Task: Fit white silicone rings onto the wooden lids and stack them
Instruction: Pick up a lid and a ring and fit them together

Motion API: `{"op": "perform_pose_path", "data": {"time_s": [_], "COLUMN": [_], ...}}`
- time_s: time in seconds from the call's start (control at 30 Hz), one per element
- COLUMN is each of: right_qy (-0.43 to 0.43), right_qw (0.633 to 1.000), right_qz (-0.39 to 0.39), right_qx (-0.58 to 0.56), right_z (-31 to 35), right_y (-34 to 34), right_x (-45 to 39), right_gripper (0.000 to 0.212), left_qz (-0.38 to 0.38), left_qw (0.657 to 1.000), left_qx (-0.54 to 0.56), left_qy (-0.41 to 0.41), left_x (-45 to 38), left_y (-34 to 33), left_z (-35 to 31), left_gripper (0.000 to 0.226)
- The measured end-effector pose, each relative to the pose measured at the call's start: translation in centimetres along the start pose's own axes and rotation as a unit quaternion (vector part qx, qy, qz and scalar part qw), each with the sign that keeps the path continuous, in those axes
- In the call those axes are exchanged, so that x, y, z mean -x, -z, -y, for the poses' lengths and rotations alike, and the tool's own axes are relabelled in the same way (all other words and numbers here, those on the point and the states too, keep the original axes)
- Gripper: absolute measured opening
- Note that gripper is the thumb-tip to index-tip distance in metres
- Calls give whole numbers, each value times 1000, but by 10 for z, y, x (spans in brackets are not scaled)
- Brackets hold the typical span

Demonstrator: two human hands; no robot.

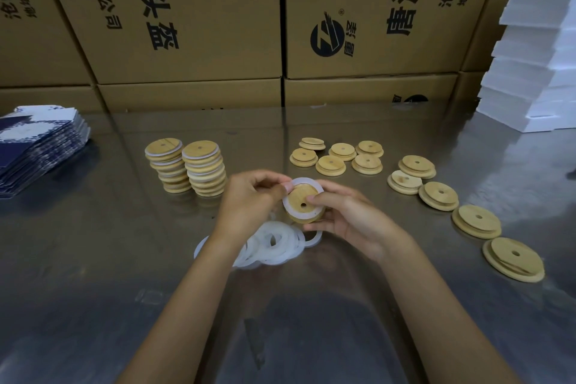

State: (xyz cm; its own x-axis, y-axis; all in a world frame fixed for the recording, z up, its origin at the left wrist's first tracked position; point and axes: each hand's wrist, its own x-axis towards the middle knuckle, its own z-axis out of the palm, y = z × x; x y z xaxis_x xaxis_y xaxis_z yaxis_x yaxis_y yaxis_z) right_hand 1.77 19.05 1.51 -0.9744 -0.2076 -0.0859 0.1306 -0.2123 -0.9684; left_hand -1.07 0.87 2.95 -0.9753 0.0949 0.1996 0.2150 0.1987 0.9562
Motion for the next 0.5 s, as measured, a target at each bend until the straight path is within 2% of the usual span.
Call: {"op": "perform_pose_path", "data": {"time_s": [0.23,0.5], "right_qy": [-2,-5], "right_qw": [1000,1000], "right_qz": [-15,-23], "right_qx": [-2,3], "right_z": [-3,-4], "right_y": [1,1], "right_x": [-3,-3], "right_gripper": [22,25], "left_qz": [24,47], "left_qw": [999,999], "left_qx": [-32,-3], "left_qy": [-16,28], "left_x": [-1,-2], "left_y": [1,4], "left_z": [3,1], "left_gripper": [19,8]}}
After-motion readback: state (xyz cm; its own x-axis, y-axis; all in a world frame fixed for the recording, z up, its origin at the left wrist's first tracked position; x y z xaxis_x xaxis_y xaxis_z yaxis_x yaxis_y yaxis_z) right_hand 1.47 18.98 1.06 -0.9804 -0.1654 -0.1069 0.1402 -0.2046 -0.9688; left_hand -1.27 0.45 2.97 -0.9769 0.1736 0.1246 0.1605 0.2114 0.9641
